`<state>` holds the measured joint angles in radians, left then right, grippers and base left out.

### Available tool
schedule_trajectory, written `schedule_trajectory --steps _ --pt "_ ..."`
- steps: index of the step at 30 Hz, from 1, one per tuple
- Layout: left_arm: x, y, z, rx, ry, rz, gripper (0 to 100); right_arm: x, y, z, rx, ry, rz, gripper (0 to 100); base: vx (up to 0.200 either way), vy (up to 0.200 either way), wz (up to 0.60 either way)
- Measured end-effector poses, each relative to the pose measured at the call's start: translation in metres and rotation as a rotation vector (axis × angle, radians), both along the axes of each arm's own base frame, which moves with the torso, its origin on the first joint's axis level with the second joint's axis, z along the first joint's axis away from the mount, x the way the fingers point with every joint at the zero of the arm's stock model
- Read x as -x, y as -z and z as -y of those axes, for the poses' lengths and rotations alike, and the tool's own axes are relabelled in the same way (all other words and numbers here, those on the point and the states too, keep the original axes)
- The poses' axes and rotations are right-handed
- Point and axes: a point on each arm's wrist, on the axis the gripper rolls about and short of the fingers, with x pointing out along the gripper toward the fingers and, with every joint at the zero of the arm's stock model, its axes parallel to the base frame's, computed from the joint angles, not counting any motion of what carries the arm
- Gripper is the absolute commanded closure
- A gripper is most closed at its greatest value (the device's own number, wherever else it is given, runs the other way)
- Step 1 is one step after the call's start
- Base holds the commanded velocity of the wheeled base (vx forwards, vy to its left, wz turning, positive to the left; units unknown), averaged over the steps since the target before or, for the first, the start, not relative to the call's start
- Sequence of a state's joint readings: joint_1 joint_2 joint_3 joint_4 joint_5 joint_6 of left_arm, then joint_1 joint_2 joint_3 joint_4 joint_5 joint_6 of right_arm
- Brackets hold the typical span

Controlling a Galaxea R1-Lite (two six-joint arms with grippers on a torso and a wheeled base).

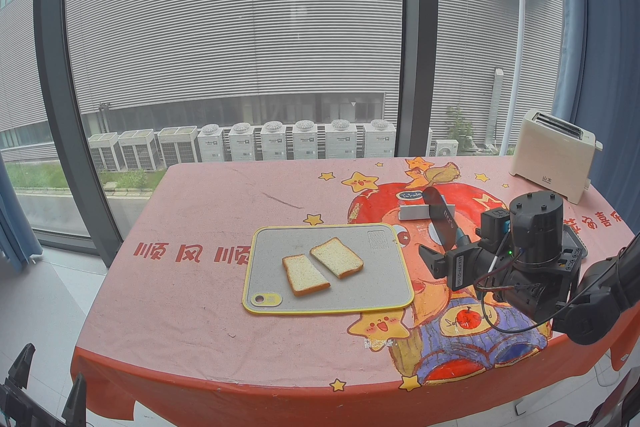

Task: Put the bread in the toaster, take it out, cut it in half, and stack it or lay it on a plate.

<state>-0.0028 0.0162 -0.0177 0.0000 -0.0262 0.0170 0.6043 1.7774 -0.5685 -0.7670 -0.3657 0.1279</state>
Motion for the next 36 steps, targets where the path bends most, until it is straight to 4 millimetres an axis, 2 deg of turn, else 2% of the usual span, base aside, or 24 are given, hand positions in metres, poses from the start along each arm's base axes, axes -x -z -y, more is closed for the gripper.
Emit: schedule_trajectory --steps 18,36 --pt "0.0 0.0 0.0 0.0 0.0 0.0 0 0.004 -0.004 -0.004 -0.019 -0.034 0.009 0 0.0 0.0 0.0" --pt "0.0 0.0 0.0 0.0 0.0 0.0 0 0.027 0.006 -0.008 0.011 -0.173 -0.044 0 0.0 0.0 0.0"
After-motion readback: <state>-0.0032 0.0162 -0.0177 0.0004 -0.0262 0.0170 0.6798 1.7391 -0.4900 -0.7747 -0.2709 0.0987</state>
